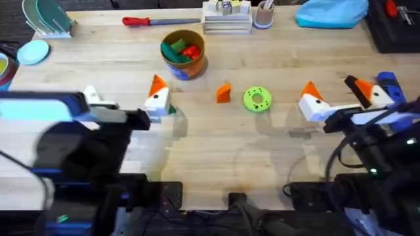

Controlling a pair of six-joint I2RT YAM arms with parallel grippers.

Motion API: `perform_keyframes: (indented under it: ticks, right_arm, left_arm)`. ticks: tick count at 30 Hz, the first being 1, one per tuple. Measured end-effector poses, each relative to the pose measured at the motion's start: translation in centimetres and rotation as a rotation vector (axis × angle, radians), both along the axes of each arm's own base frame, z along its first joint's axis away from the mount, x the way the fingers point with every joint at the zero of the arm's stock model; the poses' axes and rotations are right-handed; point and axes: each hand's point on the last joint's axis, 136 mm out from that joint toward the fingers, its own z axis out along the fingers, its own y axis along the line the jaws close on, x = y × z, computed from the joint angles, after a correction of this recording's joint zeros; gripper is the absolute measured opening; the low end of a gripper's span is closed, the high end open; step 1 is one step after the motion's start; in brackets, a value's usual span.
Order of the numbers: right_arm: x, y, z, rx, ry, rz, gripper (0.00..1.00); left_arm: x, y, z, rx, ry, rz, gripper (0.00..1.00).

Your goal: Pick up the gripper from the table and insert it into the empty holder that is missing its gripper. Then pick up a screw, insert it into the mounting hole, and use the screwdriver to tighten it. Finally, clean up the table by picking up the vegetable and placing it into the bucket.

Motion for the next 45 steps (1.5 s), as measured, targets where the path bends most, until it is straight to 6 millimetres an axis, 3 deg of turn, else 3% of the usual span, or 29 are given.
perform_keyframes:
  ticks: [6,10,14,18,22,28,30,34,35,36,38,44,45]
  right_arm:
    - [-1.4,0.1,4.1,-0.01,0.125,0.007,0.991]
    - [-1.2,0.2,6.7,-0.038,0.201,0.021,0.991]
    - [0.0,0.2,7.8,-0.05,0.277,0.029,0.991]
    - [0.9,0.2,7.2,-0.051,0.334,0.03,0.991]
    - [1.1,0.2,6.4,-0.051,0.374,0.032,0.991]
    - [1.1,0.2,6.4,-0.053,0.371,0.033,0.991]
    - [1.1,0.2,6.4,-0.053,0.371,0.033,0.991]
    - [1.1,0.2,6.4,-0.054,0.371,0.033,0.991]
    - [1.1,0.2,6.4,-0.054,0.371,0.033,0.991]
    - [1.1,0.2,6.4,-0.056,0.371,0.034,0.991]
    - [1.1,0.2,6.4,-0.057,0.371,0.034,0.991]
    - [1.1,0.2,6.4,-0.057,0.371,0.034,0.991]
    - [1.1,0.2,6.4,-0.057,0.371,0.034,0.991]
  left_arm:
    - [0.0,0.0,2.6,-0.012,0.208,0.003,0.992]
    - [1.8,-0.3,3.8,-0.034,0.336,-0.004,0.993]
    - [4.2,-0.9,4.4,-0.061,0.404,-0.035,0.993]
    - [4.9,-1.8,2.2,-0.119,0.517,-0.062,0.992]
    - [3.8,-2.5,-2.0,-0.236,0.728,-0.033,0.992]
    - [4.1,-3.6,-7.4,-0.374,0.962,0.008,0.974]
    - [4.3,-4.2,-8.6,-0.41,1.013,-0.003,0.744]
    - [4.3,-5.4,-9.3,-0.457,1.045,-0.059,0.122]
    - [4.3,-5.7,-9.0,-0.464,1.038,-0.08,0.035]
    - [4.4,-6.1,-8.7,-0.475,1.029,-0.103,0.016]
    - [4.3,-6.6,-7.7,-0.483,1.003,-0.147,0.068]
    - [4.1,-7.4,-2.8,-0.452,0.82,-0.257,0.949]
    - [4.0,-7.5,-1.9,-0.438,0.785,-0.273,0.979]
